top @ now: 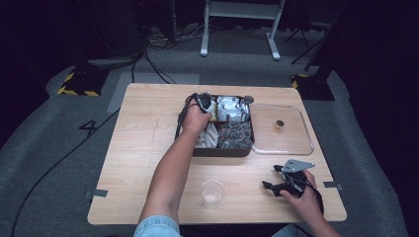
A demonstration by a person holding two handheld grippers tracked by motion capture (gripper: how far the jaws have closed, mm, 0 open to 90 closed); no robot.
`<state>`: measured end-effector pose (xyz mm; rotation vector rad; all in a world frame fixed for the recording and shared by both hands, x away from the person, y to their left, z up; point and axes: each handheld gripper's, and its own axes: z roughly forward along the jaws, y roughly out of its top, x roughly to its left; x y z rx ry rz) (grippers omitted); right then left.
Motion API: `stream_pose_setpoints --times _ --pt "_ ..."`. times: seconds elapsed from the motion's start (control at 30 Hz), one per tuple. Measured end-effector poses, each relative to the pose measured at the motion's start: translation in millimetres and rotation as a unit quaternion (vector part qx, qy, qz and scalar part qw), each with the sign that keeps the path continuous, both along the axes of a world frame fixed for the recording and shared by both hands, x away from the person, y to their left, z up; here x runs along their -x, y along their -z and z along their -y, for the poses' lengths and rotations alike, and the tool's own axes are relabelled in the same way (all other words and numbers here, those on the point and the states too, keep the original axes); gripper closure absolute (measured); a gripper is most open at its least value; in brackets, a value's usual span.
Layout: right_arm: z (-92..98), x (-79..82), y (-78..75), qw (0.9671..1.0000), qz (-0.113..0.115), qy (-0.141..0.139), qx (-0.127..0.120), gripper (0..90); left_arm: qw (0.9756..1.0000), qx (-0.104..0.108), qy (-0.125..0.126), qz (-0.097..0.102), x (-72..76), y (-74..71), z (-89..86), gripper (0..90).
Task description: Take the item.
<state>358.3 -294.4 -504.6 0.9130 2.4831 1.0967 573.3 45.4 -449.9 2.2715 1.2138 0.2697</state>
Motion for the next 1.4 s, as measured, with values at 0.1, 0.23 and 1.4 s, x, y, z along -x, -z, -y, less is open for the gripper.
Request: stream_pose_setpoints --times 0.1,0.23,1.4 --pt "-0.3 -0.4 0.1 1.0000 0.001 0.000 0.000 17.0 1.0000 0.005 0.001 0.006 0.5 -2.1 -1.1 90.0" --pt "-0.3 -0.5 0.0 1.0000 0.001 0.000 0.001 17.0 0.9998 0.004 0.009 0.014 1.8 -8.6 -3.0 90.0" --pt "-1.1 -1.7 0.0 1.0000 0.002 0.000 0.001 17.0 0.9885 0.071 0.097 0.091 52.0 -106.3 -23.8 90.0"
